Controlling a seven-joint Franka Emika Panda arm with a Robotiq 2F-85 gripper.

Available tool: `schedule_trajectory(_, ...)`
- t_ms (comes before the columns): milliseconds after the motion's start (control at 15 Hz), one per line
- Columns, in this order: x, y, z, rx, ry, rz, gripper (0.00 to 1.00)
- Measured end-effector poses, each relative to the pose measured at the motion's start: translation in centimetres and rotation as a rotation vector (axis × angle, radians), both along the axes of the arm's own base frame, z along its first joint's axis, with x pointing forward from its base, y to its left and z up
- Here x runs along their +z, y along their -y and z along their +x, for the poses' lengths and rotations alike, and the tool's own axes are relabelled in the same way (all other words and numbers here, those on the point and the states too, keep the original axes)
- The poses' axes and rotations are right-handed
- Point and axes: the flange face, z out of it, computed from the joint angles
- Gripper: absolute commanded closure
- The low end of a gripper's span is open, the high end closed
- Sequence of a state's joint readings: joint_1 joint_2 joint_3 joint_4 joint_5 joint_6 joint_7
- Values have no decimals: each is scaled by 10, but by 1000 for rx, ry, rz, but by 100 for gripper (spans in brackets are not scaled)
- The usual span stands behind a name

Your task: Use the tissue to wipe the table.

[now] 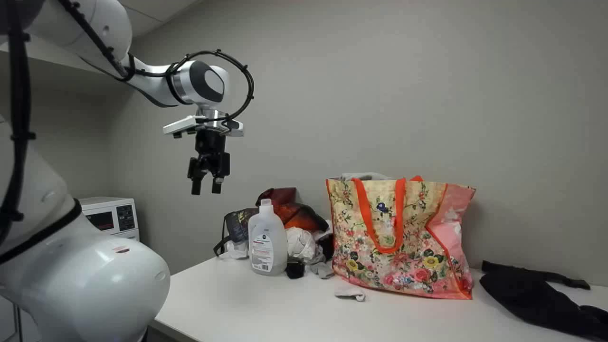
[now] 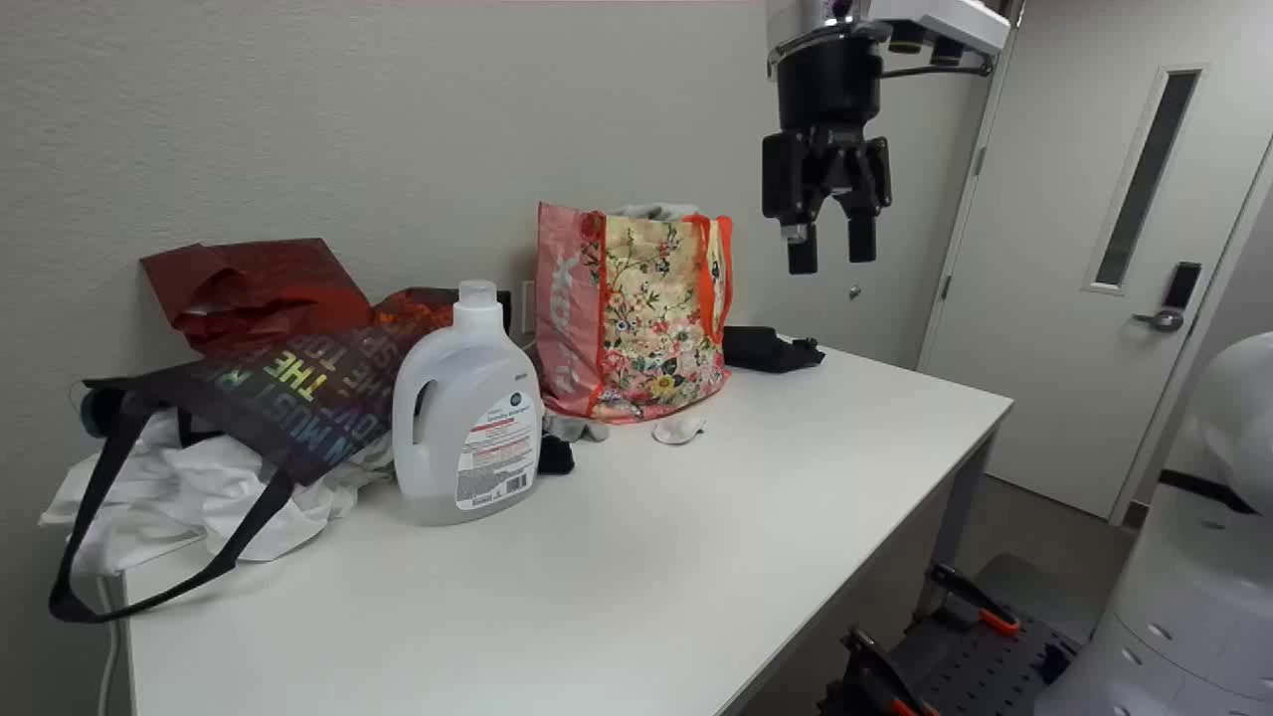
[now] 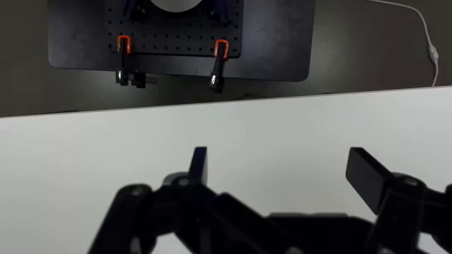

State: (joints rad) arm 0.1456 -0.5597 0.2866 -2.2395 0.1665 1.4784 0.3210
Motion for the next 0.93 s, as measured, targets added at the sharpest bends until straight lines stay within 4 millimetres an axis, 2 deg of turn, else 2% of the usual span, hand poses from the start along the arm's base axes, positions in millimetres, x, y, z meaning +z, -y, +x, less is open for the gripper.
schedule_trajectory(267, -2, 3, 3, -2, -6, -3, 0)
schedule_trajectory(400, -10, 13, 16, 7, -16, 1, 0)
schedule_trajectory(600, -29, 46, 62, 0, 15, 48, 0)
schedule_trajectory(933, -89, 131, 154, -77, 84, 163, 0)
